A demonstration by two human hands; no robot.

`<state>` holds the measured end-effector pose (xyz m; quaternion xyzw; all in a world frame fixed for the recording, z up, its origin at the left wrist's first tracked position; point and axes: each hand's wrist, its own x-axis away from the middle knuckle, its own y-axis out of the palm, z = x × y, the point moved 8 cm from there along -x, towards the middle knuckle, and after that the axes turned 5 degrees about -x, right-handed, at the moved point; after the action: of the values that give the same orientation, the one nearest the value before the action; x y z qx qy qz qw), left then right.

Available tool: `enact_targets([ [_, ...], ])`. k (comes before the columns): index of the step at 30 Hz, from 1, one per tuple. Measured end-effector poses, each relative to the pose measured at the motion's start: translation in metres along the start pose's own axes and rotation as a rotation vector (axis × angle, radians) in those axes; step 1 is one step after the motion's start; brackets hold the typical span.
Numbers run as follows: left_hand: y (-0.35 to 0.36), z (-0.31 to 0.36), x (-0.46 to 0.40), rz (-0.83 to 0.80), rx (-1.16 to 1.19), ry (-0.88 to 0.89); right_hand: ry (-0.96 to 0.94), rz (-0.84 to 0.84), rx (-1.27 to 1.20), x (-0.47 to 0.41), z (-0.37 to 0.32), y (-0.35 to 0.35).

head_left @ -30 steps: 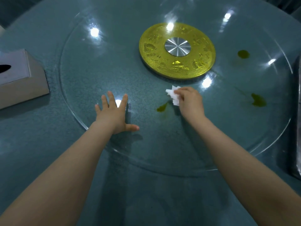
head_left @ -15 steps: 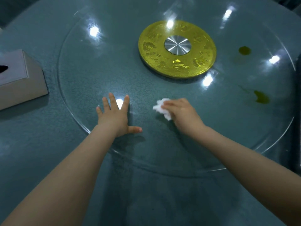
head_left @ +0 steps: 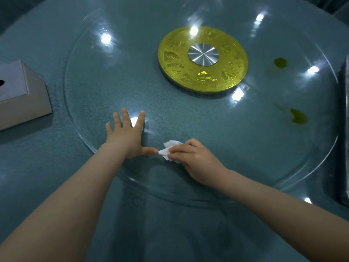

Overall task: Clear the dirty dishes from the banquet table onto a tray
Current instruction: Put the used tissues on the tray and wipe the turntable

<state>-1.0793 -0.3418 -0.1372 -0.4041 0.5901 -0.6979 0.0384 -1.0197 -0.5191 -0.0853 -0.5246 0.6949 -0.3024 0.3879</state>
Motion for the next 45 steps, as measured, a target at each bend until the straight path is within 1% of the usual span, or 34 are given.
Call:
enact_targets([
  [2, -0.002, -0.003, -0.002, 0.007, -0.007, 0.007, -0.02, -0.054, 0.02, -0.013, 0.01, -0.001],
  [4, -0.003, -0.008, -0.004, 0.012, -0.01, 0.015, 0.027, -0.059, 0.059, -0.035, 0.034, -0.01],
  [5, -0.003, -0.01, -0.005, 0.015, -0.011, 0.019, 0.095, -0.013, 0.081, -0.046, 0.052, -0.021],
  [8, -0.005, -0.017, -0.01, 0.022, -0.015, 0.031, 0.467, 0.218, 0.131, -0.068, 0.117, -0.061],
  [9, -0.005, -0.02, -0.012, 0.024, -0.011, 0.034, 0.565, 0.259, 0.138, -0.073, 0.131, -0.065],
  [11, -0.007, -0.027, -0.017, 0.034, 0.002, 0.042, 0.639, 0.27, 0.173, -0.087, 0.135, -0.056],
  [13, -0.011, -0.033, -0.02, 0.055, 0.018, 0.055, 0.594, 0.23, 0.183, -0.104, 0.114, -0.037],
  [17, -0.023, -0.048, -0.024, 0.134, 0.071, 0.082, 0.315, 0.07, 0.108, -0.127, 0.046, 0.014],
  [18, -0.027, -0.052, -0.023, 0.168, 0.134, 0.093, 0.254, 0.036, 0.09, -0.126, 0.029, 0.025],
  [20, -0.035, -0.064, -0.018, 0.248, 0.358, 0.119, 0.174, -0.027, 0.025, -0.118, 0.003, 0.044],
  [22, -0.038, -0.078, -0.008, 0.317, 0.569, 0.123, 0.166, -0.053, -0.001, -0.11, -0.007, 0.05],
  [23, -0.039, -0.087, -0.001, 0.367, 0.657, 0.099, 0.163, -0.061, 0.005, -0.109, -0.009, 0.05],
  [25, -0.038, -0.1, 0.015, 0.471, 0.768, 0.028, 0.155, -0.137, 0.045, -0.106, -0.012, 0.049],
  [26, -0.035, -0.101, 0.022, 0.493, 0.774, -0.001, 0.153, -0.176, 0.054, -0.102, -0.013, 0.048],
  [29, -0.025, -0.084, 0.037, 0.479, 0.723, -0.036, 0.124, -0.234, 0.062, -0.079, -0.02, 0.04],
  [31, -0.021, -0.061, 0.048, 0.494, 0.667, -0.008, 0.135, -0.257, 0.069, -0.05, -0.018, 0.036],
  [33, -0.017, -0.029, 0.058, 0.512, 0.645, 0.021, 0.163, -0.241, 0.06, -0.017, -0.009, 0.024],
  [35, -0.005, 0.004, 0.063, 0.445, 0.633, 0.01, 0.183, -0.164, 0.065, 0.015, 0.001, -0.001],
  [38, 0.015, 0.034, 0.061, 0.3, 0.484, -0.038, 0.188, 0.056, 0.106, 0.059, 0.013, -0.05],
  [40, 0.015, 0.037, 0.057, 0.26, 0.45, -0.048, 0.278, 0.137, 0.118, 0.086, 0.032, -0.073],
  [41, 0.015, 0.038, 0.056, 0.242, 0.44, -0.046, 0.388, 0.179, 0.069, 0.101, 0.047, -0.082],
  [42, 0.017, 0.038, 0.057, 0.227, 0.428, -0.046, 0.56, 0.222, -0.024, 0.118, 0.065, -0.09],
  [44, 0.021, 0.041, 0.059, 0.213, 0.403, -0.053, 0.929, 0.318, -0.316, 0.157, 0.095, -0.095],
  [45, 0.021, 0.041, 0.059, 0.213, 0.399, -0.061, 1.023, 0.392, -0.488, 0.172, 0.101, -0.095],
])
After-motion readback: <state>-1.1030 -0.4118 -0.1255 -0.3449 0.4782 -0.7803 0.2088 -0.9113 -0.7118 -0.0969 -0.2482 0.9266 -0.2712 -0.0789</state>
